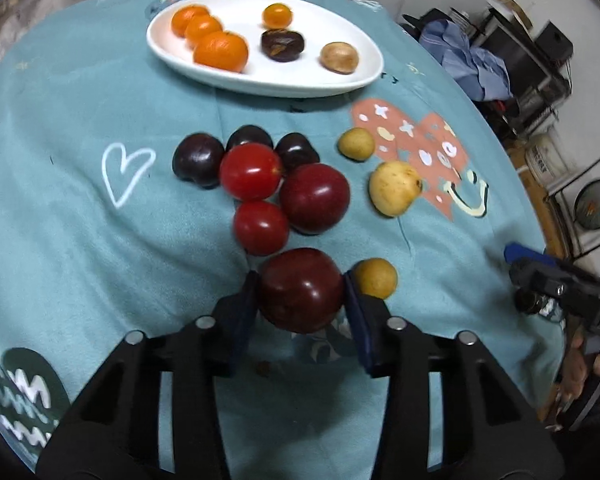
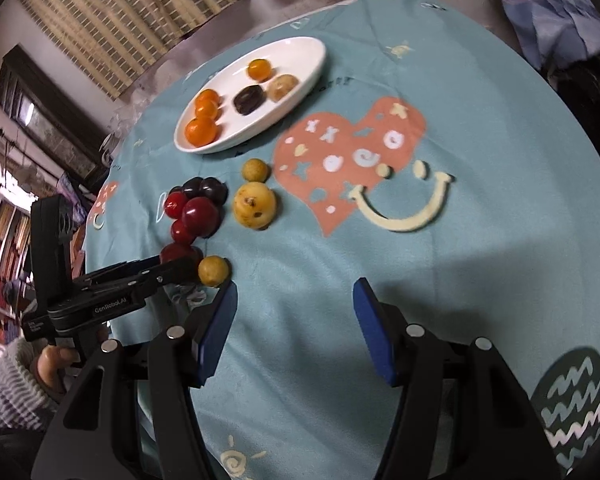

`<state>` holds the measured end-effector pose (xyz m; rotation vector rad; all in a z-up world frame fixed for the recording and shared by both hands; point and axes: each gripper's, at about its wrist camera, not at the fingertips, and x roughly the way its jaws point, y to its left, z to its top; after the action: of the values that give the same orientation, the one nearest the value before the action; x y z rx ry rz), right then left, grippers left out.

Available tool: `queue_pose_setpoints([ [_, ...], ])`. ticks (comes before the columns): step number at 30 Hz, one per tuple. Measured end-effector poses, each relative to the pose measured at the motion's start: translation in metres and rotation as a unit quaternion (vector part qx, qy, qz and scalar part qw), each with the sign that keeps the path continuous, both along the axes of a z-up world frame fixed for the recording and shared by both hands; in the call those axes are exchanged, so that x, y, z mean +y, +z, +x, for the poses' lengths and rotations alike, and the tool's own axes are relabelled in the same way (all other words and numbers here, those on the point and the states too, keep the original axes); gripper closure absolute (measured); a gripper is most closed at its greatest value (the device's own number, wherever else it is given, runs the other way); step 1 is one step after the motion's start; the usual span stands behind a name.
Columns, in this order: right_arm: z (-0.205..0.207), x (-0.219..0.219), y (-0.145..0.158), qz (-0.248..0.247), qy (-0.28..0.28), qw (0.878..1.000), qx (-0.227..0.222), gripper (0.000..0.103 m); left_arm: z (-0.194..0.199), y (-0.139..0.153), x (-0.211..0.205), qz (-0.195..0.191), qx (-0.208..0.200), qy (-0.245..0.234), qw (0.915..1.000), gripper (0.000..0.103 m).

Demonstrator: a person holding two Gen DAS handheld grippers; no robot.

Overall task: Organize fruits
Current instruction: 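Grasp a red plum with the left tool while the right tool grasps a yellow pear, then place the red plum and yellow pear on the plate with both tools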

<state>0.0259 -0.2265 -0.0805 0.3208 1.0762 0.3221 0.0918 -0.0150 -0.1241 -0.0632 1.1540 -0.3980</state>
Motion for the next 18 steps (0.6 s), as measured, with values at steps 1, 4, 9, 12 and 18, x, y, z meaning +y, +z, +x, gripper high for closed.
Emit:
queue_pose_setpoints([
  [1,0.003,0.004,0.001,-0.004,0.008,1.0,-0.004,0.043,-0.003,0.001,-0.002,0.01,-0.004,-0.005,0.9999,0.061],
  [4,0.019,0.022,-0.001,-0.021,0.042,0.999,-0.011,0.043,-0.009,0.002,0.007,0.006,0.003,0.005,1.0,0.061],
  [9,0.059,0.047,-0.016,-0.038,0.069,0.997,-0.004,0.043,-0.021,0.006,0.019,0.037,-0.01,0.02,0.9991,0.061],
  [12,0.075,0.056,-0.022,-0.044,0.079,0.996,-0.005,0.043,-0.023,0.004,0.025,0.043,-0.011,0.03,0.9986,0.06],
  [18,0.087,0.064,-0.032,-0.055,0.111,0.992,-0.006,0.067,-0.025,-0.002,0.02,0.045,-0.013,0.02,0.9987,0.06],
])
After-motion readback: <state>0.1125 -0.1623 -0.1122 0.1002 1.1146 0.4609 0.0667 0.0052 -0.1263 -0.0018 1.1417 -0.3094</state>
